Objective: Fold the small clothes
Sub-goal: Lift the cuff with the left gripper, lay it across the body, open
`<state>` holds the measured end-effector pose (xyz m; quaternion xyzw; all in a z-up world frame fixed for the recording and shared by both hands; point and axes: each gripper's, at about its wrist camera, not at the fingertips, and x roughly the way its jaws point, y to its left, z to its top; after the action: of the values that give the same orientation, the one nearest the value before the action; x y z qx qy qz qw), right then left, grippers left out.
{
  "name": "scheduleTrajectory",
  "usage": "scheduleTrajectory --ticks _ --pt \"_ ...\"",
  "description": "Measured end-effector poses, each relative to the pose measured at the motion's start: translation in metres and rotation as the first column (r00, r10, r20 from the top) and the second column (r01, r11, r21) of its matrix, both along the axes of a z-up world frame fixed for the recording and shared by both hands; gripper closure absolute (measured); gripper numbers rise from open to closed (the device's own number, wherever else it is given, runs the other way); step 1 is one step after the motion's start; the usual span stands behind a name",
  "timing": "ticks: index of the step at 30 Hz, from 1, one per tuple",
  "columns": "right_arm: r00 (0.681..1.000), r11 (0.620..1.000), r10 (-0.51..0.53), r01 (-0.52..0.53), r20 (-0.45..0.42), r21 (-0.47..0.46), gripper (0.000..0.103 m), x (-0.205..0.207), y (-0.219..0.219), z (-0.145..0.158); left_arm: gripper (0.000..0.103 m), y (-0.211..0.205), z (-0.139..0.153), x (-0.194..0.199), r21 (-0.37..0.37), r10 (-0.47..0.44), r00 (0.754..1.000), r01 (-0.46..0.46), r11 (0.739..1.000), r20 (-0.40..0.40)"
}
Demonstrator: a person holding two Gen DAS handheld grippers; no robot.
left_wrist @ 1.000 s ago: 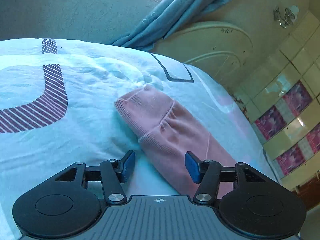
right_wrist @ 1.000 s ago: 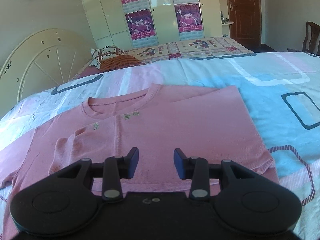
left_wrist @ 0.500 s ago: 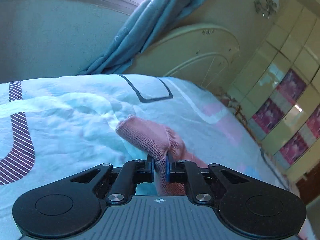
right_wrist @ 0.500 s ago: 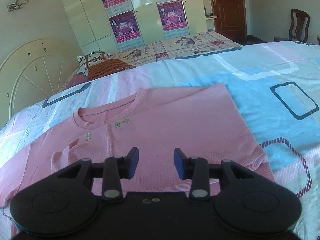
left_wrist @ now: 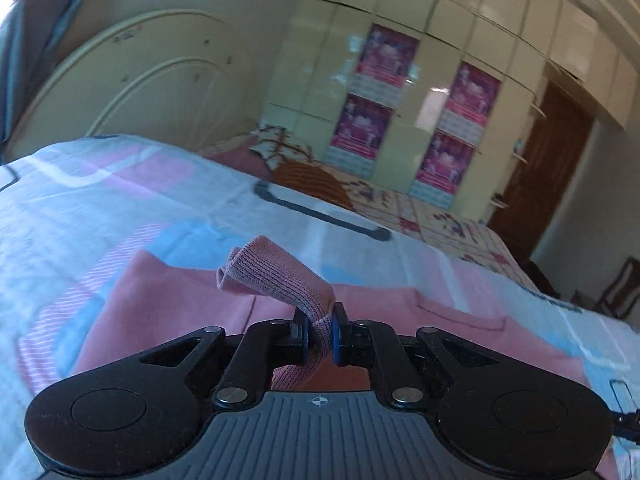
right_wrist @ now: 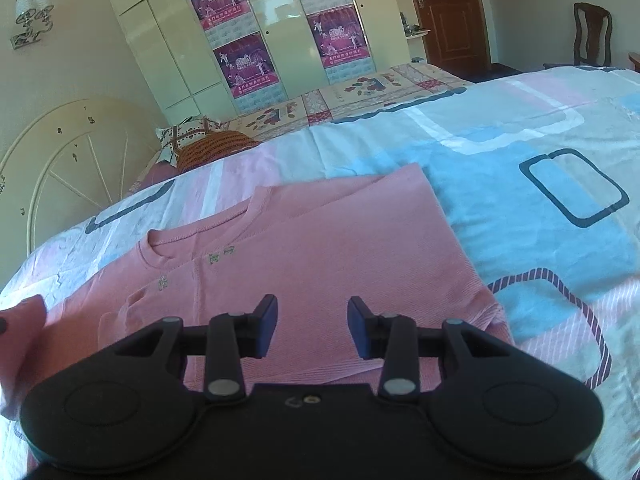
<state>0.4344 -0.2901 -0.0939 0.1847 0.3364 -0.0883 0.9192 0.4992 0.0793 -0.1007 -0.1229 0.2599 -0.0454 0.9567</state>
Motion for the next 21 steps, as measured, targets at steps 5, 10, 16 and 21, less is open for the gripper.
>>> scheduleTrajectory --ticks 5,10,16,21 --pt "1.000 0.999 0.001 -0.002 0.014 0.044 0.064 -0.010 -0.022 0.001 0.094 -0.110 0.011 -0.007 0.126 -0.173 0.985 0.174 0.977 -0.018" --pt "1.000 0.996 -0.020 0.019 0.010 0.087 0.063 -0.019 -0.045 -0.003 0.093 -0.194 0.003 -0.018 0.214 -0.282 0.953 0.301 0.929 -0.112" --pt "1.000 0.988 -0.021 0.020 0.004 0.150 0.046 -0.019 -0.057 -0.007 0.058 -0.247 -0.023 -0.040 0.327 -0.365 0.906 0.419 0.847 -0.214" --pt "0.997 0.980 0.076 -0.077 0.010 0.183 0.044 -0.004 -0.039 -0.010 0.036 -0.202 0.012 -0.081 0.275 -0.394 0.915 0.401 0.874 -0.083"
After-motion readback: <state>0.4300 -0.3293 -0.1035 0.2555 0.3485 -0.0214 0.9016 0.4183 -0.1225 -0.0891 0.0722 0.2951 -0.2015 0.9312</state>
